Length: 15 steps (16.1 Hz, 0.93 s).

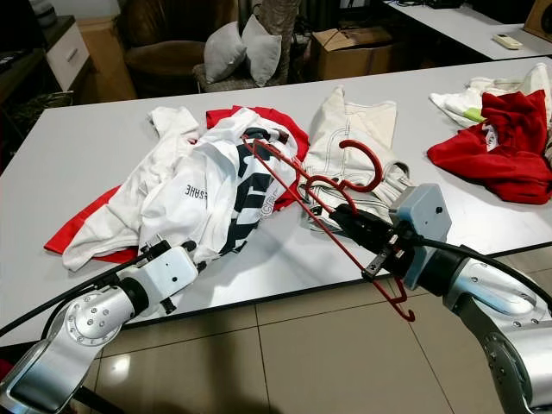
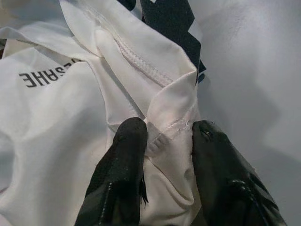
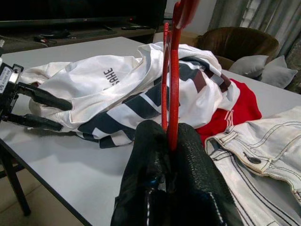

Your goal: Hang hanger

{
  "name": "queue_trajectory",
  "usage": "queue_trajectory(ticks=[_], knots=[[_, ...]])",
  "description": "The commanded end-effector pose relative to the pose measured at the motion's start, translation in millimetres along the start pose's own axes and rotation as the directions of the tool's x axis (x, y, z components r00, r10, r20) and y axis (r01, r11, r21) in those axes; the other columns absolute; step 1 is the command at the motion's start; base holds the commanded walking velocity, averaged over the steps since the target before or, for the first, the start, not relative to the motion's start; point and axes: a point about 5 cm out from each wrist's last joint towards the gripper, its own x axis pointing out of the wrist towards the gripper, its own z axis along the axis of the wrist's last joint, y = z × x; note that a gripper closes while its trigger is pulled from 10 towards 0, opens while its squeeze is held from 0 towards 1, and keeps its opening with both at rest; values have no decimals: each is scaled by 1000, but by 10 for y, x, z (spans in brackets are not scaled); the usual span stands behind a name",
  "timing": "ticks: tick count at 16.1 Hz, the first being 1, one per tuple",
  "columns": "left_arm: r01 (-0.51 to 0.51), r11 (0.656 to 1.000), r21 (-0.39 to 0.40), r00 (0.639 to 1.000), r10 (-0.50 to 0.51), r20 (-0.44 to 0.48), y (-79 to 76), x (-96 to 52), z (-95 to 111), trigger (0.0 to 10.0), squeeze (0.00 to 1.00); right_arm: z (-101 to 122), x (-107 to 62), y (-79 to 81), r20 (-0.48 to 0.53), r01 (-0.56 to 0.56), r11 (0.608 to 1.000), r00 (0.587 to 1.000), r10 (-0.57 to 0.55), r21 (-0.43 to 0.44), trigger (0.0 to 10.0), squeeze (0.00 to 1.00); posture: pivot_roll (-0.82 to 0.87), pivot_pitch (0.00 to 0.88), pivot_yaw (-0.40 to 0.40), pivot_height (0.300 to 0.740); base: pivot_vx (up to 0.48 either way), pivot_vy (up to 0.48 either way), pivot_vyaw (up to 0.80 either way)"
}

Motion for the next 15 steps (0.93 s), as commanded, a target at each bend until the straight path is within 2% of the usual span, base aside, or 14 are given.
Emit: queue_trajectory(ticks=[1, 7, 10, 12, 15], knots=[[-15, 1000, -5, 1000, 15, -24, 28, 2, -43, 0, 0, 24, 0, 44, 13, -12, 1000, 1000, 13, -16, 10000, 0, -229, 0, 80, 740, 0, 0, 0], [-41, 999, -4, 999, 41, 6, 54, 8, -6, 0, 0, 17, -4, 42, 10, -15, 1000, 1000, 15, -16, 10000, 0, -226, 0, 72, 740, 0, 0, 0], [-69, 998, 8, 996, 69, 60, 86, 6, 62, 0, 0, 17, 0, 25, 9, -16, 1000, 1000, 16, -19, 10000, 0, -225, 0, 71, 740, 0, 0, 0], [-97, 995, 18, 991, 95, 89, 141, 1, 92, 0, 0, 24, -1, 3, 12, -11, 1000, 1000, 11, -24, 10000, 0, -223, 0, 71, 740, 0, 0, 0], [-133, 990, 39, 987, 129, 97, 305, -15, 65, 0, 0, 29, 10, 3, 22, 2, 1000, 1000, -1, -29, 10000, 0, -222, 0, 73, 740, 0, 0, 0]])
